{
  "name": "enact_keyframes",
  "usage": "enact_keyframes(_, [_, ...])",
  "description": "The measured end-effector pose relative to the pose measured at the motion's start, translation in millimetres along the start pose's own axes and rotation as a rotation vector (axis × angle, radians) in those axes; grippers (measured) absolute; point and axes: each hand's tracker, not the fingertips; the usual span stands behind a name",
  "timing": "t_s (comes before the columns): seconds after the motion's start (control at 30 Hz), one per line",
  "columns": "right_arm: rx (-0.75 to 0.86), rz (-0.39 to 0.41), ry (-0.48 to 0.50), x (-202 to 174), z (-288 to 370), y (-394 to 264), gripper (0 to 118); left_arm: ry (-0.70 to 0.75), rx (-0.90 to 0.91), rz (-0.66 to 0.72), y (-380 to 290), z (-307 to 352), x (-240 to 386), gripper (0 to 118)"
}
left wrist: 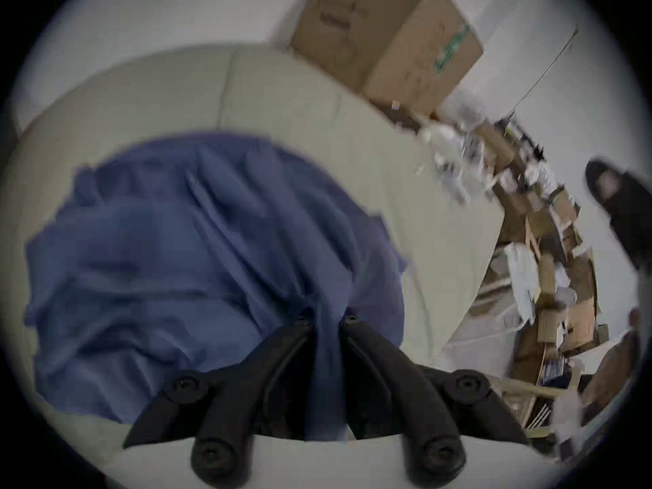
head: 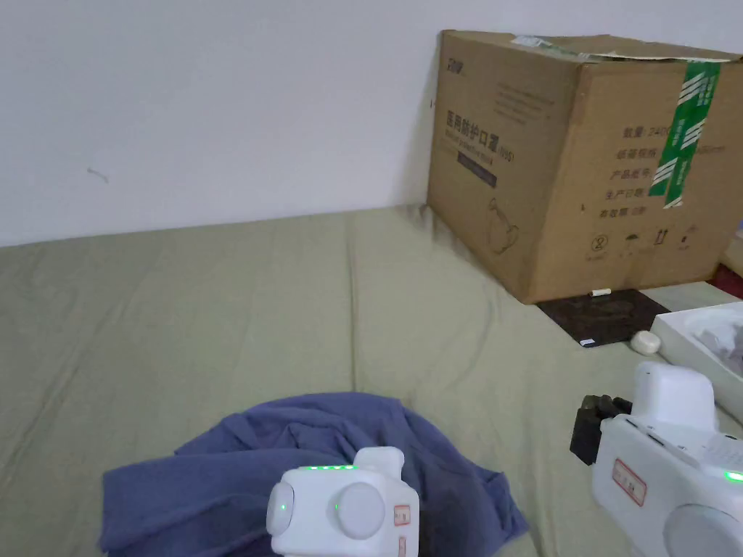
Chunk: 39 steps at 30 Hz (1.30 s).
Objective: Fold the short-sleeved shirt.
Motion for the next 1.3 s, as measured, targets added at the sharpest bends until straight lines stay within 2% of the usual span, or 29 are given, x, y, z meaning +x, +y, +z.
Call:
enact_keyframes(0.07, [-0.027,0.001,0.0,-1,-4,-6,0,-0.003,0.021,0.006,-10,-5,-6,10])
enact_keyframes(0.1, [-0.039,-0.003,0.005,-3,-7,-9,0,0.007,0.035,0.029,-12,-5,-9,19])
enact_keyframes(0.13, [-0.05,-0.008,0.013,-5,-9,-11,0,-0.001,0.033,0.041,-10,-3,-11,36])
enact_keyframes(0.17, [-0.057,-0.011,0.019,-8,-11,-12,0,-0.013,0.027,0.043,-9,2,-12,76])
enact_keyframes(0.2, [-0.064,-0.012,0.026,-12,-13,-13,0,-0.02,0.017,0.042,-7,5,-13,105])
enact_keyframes(0.23, [-0.069,-0.007,0.036,-17,-14,-13,0,-0.022,0.014,0.037,-6,9,-14,116])
enact_keyframes(0.43, [-0.073,0.054,0.108,-55,-17,-11,0,0.011,0.174,0.036,-1,84,-47,110])
enact_keyframes(0.47, [-0.073,0.059,0.126,-62,-17,-11,0,0.034,0.213,0.037,-6,101,-58,96])
enact_keyframes(0.5, [-0.075,0.067,0.148,-71,-16,-12,0,0.087,0.221,0.041,-12,114,-69,72])
enact_keyframes(0.53, [-0.077,0.076,0.17,-79,-16,-13,0,0.131,0.217,0.05,-20,123,-81,39])
enact_keyframes(0.57, [-0.083,0.086,0.186,-87,-17,-15,0,0.206,0.207,0.063,-29,130,-96,0])
enact_keyframes(0.67, [-0.1,0.117,0.235,-110,-20,-22,0,0.249,0.16,0.089,-63,149,-140,0])
enact_keyframes(0.83, [-0.114,0.147,0.301,-144,-21,-29,0,0.344,0.209,0.296,-103,175,-211,0])
enact_keyframes(0.87, [-0.125,0.152,0.314,-151,-24,-30,0,0.351,0.211,0.339,-106,180,-224,4])
enact_keyframes(0.9, [-0.132,0.161,0.326,-156,-25,-31,0,0.34,0.211,0.388,-106,183,-235,17])
enact_keyframes(0.93, [-0.136,0.175,0.333,-161,-26,-31,0,0.339,0.198,0.409,-105,184,-245,36])
enact_keyframes(0.97, [-0.136,0.193,0.334,-166,-27,-32,0,0.33,0.181,0.42,-104,182,-253,62])
enact_keyframes(1.0, [-0.135,0.209,0.334,-170,-28,-32,0,0.338,0.173,0.409,-101,178,-258,78])
enact_keyframes(1.07, [-0.142,0.225,0.337,-175,-33,-32,0,0.353,0.162,0.39,-94,171,-264,98])
enact_keyframes(1.13, [-0.157,0.227,0.332,-179,-41,-33,0,0.34,0.151,0.369,-87,156,-269,97])
enact_keyframes(1.17, [-0.166,0.225,0.33,-180,-45,-34,0,0.339,0.135,0.362,-84,147,-273,87])
enact_keyframes(1.2, [-0.177,0.221,0.327,-181,-50,-35,0,0.357,0.099,0.351,-83,137,-275,64])
enact_keyframes(1.23, [-0.188,0.218,0.322,-181,-54,-36,0,0.382,0.078,0.335,-85,127,-273,51])
enact_keyframes(1.27, [-0.201,0.218,0.316,-181,-58,-38,0,0.457,0.075,0.286,-87,124,-268,43])
enact_keyframes(1.3, [-0.211,0.218,0.311,-180,-61,-40,0,0.425,0.109,0.263,-87,131,-261,23])
